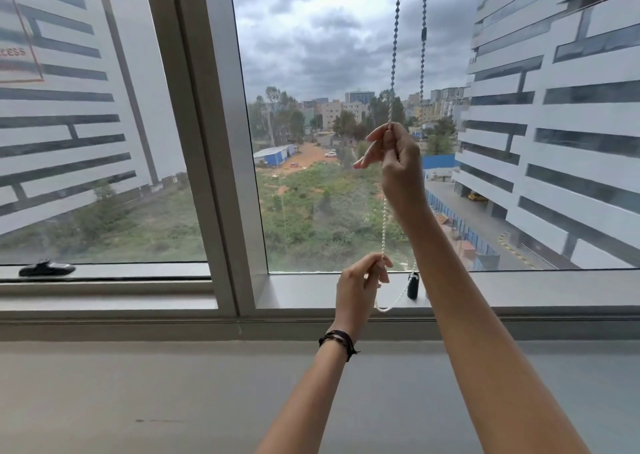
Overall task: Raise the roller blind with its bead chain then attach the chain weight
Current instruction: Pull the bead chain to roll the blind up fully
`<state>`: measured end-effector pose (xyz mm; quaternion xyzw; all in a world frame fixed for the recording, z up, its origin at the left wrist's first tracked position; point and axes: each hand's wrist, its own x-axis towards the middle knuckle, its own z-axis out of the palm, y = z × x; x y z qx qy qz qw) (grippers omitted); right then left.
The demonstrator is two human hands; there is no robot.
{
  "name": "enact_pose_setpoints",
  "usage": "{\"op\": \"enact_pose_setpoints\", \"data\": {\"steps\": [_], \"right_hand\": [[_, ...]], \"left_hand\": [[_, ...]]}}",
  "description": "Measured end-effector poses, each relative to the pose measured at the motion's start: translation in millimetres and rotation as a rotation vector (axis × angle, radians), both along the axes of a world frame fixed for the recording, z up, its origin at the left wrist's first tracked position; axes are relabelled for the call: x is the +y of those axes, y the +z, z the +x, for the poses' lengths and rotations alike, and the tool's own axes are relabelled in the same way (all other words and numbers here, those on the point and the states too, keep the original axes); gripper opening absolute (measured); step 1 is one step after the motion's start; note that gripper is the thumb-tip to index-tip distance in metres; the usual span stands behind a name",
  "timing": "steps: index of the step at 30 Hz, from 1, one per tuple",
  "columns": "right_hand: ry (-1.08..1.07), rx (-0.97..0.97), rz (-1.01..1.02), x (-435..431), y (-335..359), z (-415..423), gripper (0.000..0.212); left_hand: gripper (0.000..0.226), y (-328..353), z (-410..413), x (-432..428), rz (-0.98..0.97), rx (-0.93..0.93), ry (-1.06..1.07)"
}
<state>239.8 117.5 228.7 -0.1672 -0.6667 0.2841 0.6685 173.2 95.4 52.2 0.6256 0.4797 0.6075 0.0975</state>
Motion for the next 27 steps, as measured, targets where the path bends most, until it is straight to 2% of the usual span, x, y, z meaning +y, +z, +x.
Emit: {"op": "enact_pose_setpoints", "data": {"steps": [8,14,23,27], "right_hand": [[-0.030,-0.032,0.073,14.9,-14.0,1.1,0.026],[-0.126,-0.099,0.039,24.0,-46.8,-9.7,0.028],[-0.131,-0.200,0.001,33.3,-82.4,-10.2,0.029],[-0.135,-0.209,-0.022,33.6,-94.9,-13.8,0.028]], "left_hand": [[0.027,-11.6,1.0,8.7,-0.012,0.025,0.001],[0.029,-38.7,-5.9,10.0,-0.062,0.056,0.000],[0.026,-65.1,-26.8,14.7,-0.191,0.065,-0.014],[0.042,-72.0,-30.0,17.8,-0.230,0.087,0.019]]}}
